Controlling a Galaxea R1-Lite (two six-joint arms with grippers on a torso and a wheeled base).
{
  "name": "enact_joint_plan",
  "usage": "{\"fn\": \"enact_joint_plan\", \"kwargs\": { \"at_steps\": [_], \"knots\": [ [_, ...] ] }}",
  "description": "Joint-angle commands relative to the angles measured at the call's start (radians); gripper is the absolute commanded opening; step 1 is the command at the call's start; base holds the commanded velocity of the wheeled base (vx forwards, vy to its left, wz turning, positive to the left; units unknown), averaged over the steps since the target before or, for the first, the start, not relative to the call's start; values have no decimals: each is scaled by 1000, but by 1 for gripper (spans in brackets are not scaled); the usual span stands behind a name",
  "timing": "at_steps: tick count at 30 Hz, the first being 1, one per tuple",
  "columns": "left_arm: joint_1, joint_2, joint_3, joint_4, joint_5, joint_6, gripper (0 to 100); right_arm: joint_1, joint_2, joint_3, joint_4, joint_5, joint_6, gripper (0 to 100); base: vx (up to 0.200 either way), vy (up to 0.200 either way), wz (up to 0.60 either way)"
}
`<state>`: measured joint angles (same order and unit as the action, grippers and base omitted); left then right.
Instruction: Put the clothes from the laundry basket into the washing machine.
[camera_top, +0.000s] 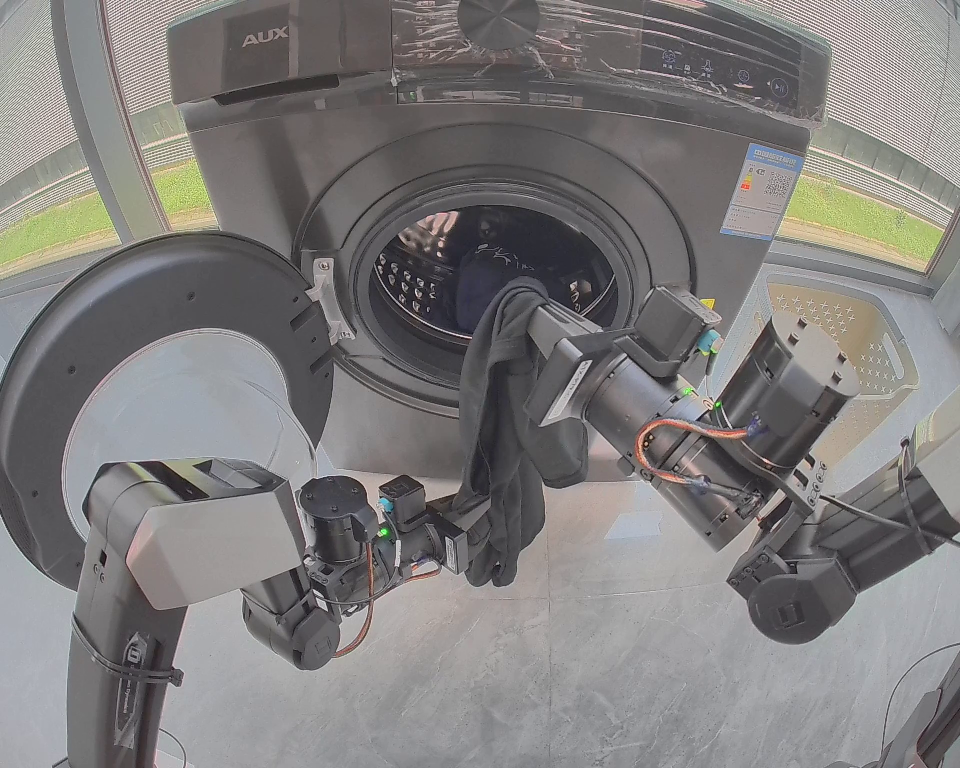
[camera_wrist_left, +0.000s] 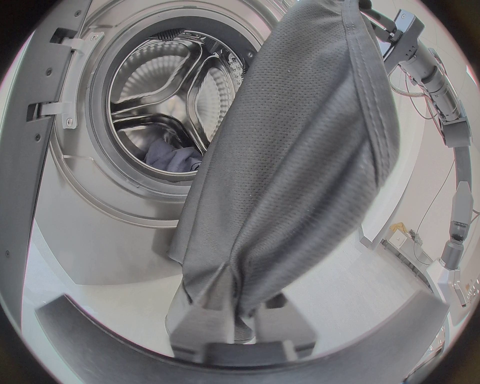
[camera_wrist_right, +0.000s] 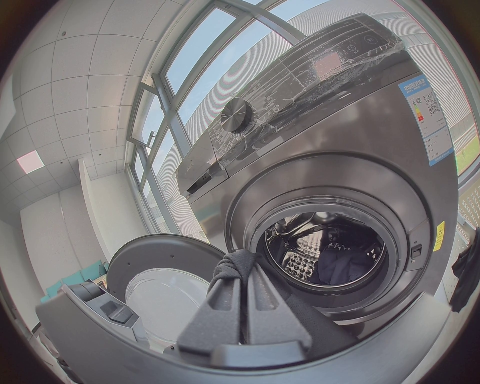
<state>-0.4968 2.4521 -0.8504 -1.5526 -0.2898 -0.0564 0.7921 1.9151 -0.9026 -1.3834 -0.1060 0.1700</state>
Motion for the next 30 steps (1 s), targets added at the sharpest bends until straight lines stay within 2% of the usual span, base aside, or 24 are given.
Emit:
{"fn": "enact_joint_plan", "kwargs": {
  "at_steps": [1,8,14,15,16,30],
  "knots": [
    [1,4,-2,-3,0,0,0,-1,-4,4,-2,0,0,0,0,0,0],
    [4,-2,-9,-4,1,0,0,-5,-11,19,-3,-1,0,0,0,0,0],
    [15,-85,93,-3,-3,4,0,-21,-27,57,-6,-1,0,0,0,0,0],
    [15,-85,102,-3,-6,12,0,-21,-27,57,-6,-1,2,0,0,0,0],
    [15,-85,108,-3,-8,13,100,-21,-27,57,-6,-1,2,0,0,0,0],
    [18,-65,68,-3,0,9,100,-13,-24,56,-3,-3,0,0,0,0,0]
  ]
}}
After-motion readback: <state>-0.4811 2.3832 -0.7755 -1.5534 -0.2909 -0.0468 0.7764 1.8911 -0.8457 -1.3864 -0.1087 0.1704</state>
